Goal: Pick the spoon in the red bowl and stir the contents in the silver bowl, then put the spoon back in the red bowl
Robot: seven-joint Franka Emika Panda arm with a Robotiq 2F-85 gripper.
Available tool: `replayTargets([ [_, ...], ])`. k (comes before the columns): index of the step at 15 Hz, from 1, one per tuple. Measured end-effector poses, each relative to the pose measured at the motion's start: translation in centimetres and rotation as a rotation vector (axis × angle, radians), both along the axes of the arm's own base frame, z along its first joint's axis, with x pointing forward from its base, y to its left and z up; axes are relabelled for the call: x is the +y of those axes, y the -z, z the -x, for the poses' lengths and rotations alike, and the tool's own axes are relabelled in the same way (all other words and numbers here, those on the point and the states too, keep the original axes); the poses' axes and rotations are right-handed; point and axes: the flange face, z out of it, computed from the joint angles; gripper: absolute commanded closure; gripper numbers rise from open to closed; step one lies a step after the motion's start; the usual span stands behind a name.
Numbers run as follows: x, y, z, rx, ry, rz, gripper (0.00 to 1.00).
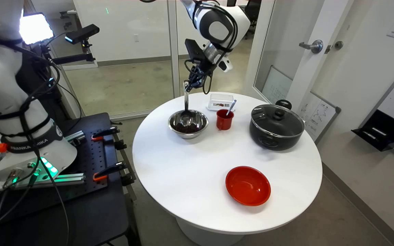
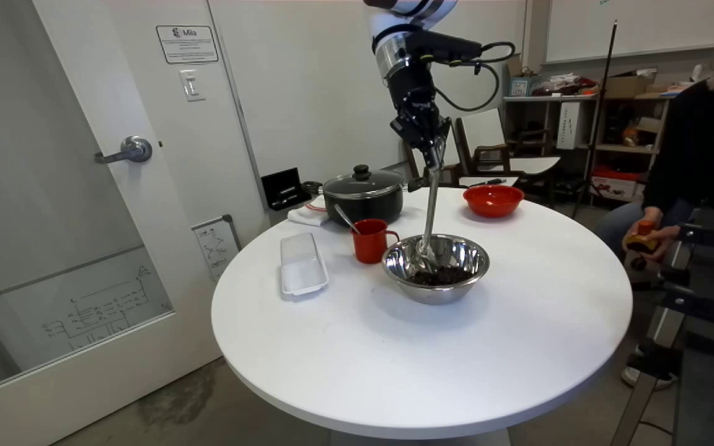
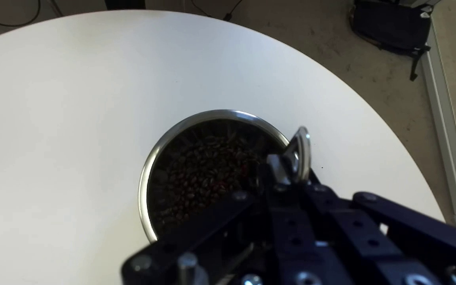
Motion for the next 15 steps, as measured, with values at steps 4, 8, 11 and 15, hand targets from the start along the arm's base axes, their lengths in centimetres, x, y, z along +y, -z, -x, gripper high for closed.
replayTargets([
  [4,0.2,0.2,-0.1,-0.004,0.008,-0.009,0.99],
  [8,0.2,0.5,-0.1,0.008,0.025,0.001,0.99],
  [11,0.2,1.0,0.1,0.03,0.044,0.017,0.99],
  [15,0.1,1.5,0.4,0.068,0.079,0.08,0.99],
])
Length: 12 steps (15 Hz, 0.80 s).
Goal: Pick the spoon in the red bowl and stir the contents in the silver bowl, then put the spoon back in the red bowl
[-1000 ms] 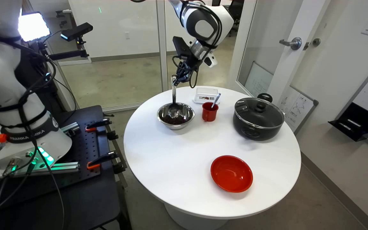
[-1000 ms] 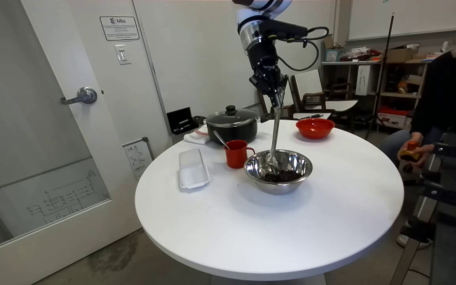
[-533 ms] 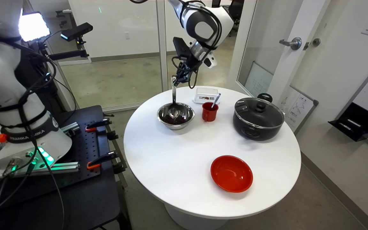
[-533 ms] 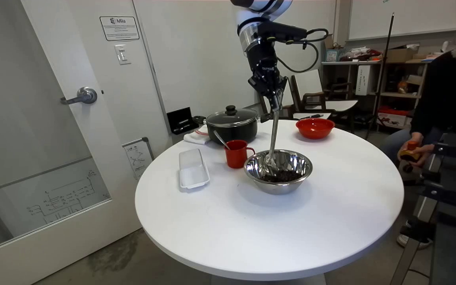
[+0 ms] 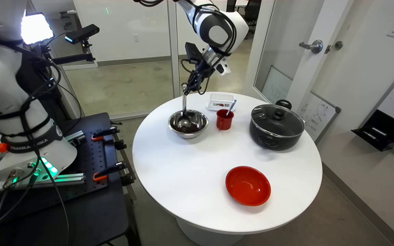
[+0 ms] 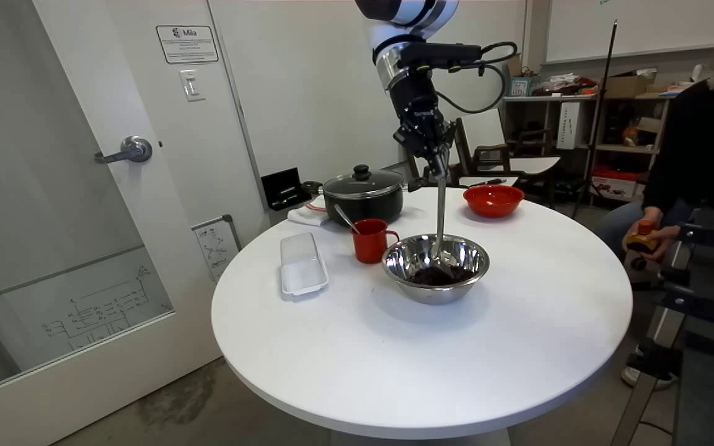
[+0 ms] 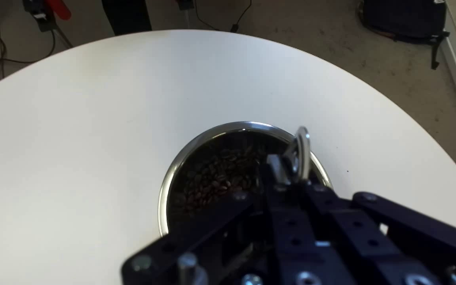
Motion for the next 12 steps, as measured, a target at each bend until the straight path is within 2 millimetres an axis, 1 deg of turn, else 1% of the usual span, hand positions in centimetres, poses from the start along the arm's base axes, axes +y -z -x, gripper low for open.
replayTargets([
  [7,0.3,-0.1,0.2,0.024,-0.017,0.131,0.99],
  [12,1.0,0.2,0.3,0.025,-0.053,0.121,0.99],
])
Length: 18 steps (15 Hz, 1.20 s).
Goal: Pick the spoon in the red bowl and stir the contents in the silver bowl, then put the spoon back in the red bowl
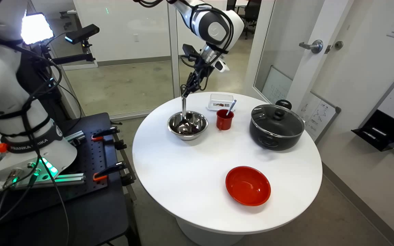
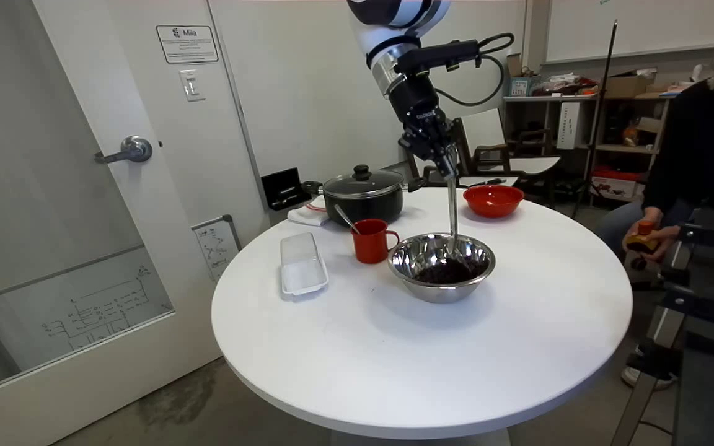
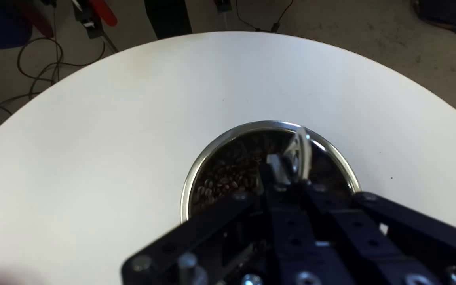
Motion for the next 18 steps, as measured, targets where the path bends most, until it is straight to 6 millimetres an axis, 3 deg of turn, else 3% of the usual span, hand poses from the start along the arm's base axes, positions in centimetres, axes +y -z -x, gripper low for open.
replayTargets([
  [14,-0.47,0.66,-0.72,-0.068,-0.071,-0.232,0.99],
  [18,-0.7,0.75,-0.51,-0.049,-0.084,-0.205,0.99],
])
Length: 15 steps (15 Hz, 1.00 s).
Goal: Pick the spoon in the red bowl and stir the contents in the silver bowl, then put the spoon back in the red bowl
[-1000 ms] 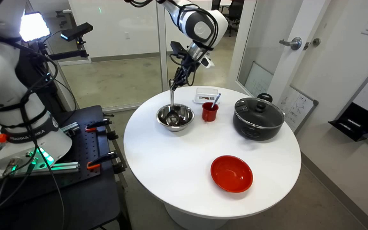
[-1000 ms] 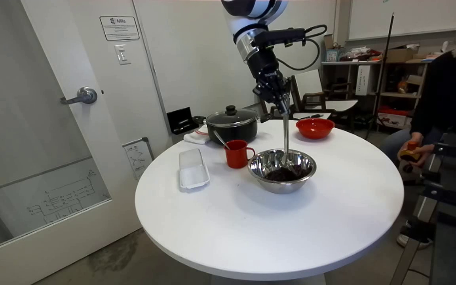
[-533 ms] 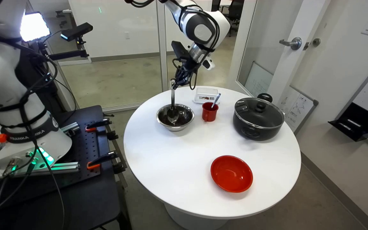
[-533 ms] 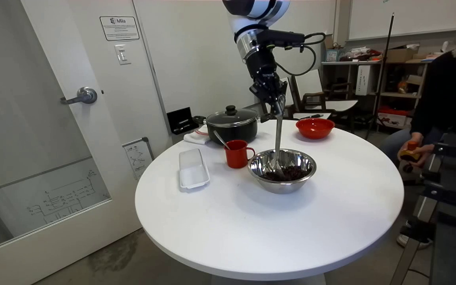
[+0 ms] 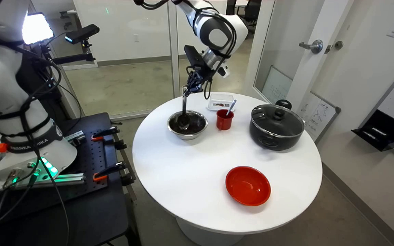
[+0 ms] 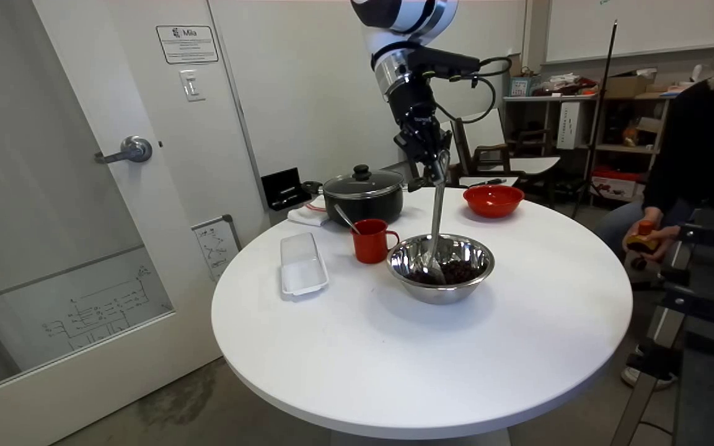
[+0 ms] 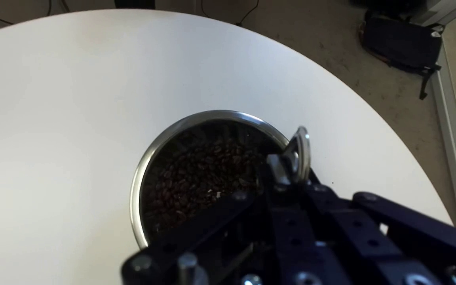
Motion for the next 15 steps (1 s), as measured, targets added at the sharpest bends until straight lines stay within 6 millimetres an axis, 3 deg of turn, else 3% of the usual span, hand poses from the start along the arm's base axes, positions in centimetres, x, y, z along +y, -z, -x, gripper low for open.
replayTargets([
  [8,0.1,0.0,0.5,0.052,-0.044,0.256,0.99],
  [15,1.4,-0.1,0.0,0.005,-0.13,0.23,0.99],
])
